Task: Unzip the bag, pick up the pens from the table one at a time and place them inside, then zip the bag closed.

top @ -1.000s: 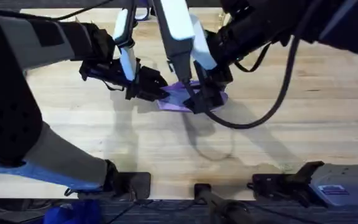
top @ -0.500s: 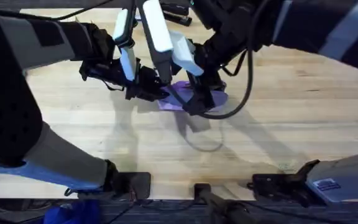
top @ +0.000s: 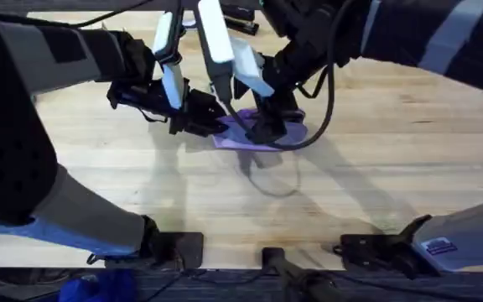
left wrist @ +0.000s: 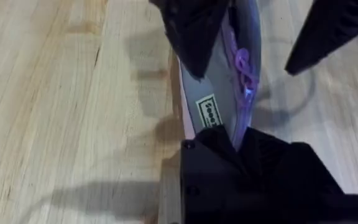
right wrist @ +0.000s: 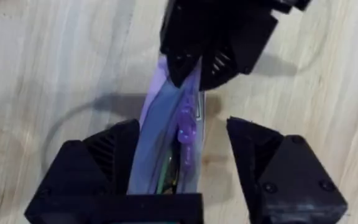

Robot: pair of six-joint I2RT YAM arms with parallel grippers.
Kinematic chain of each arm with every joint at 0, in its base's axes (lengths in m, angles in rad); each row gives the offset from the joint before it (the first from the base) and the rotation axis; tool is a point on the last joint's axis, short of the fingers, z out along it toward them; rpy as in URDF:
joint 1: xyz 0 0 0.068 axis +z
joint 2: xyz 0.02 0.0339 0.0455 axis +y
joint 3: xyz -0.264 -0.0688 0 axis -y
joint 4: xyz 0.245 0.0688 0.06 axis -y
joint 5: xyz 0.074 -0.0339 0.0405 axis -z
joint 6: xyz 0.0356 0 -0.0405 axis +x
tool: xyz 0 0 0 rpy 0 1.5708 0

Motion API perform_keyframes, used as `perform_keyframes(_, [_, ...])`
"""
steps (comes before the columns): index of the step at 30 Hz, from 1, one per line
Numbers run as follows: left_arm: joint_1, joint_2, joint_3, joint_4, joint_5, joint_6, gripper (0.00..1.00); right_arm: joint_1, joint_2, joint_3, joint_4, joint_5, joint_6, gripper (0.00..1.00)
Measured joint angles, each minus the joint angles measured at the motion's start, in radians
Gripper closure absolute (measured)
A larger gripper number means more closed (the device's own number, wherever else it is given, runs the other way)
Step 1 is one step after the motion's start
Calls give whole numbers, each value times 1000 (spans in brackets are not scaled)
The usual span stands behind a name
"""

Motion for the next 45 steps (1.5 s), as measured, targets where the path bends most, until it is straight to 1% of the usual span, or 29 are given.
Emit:
perform_keyframes(4, [0,0,0,0,0,0,957,-19,0,0,0,0,0,193])
perform_keyframes(8, [0,0,0,0,0,0,957,-25,0,0,0,0,0,252])
perform_keyframes(14, [0,0,0,0,0,0,957,-25,0,0,0,0,0,266])
perform_keyframes(18, [0,0,0,0,0,0,957,-25,0,0,0,0,0,322])
perform_keyframes(22, [0,0,0,0,0,0,957,-25,0,0,0,0,0,339])
perform_keyframes(24, [0,0,0,0,0,0,957,-25,0,0,-1,-1,-1,440])
perform_keyframes(25, [0,0,0,0,0,0,957,-25,2,0,-2,-1,-2,511])
perform_keyframes(27, [0,0,0,0,0,0,957,-25,7,0,-1,-1,-4,617])
perform_keyframes(30, [0,0,0,1,0,0,957,-25,18,0,-6,-1,-4,756])
perform_keyframes(33, [0,0,0,3,-1,0,957,-25,19,0,-8,-1,-3,946])
perform_keyframes(35, [0,0,0,3,-1,0,957,-25,19,0,-8,-1,-3,966])
perform_keyframes(45, [0,0,0,3,-1,0,957,-25,19,0,-8,-1,-3,969])
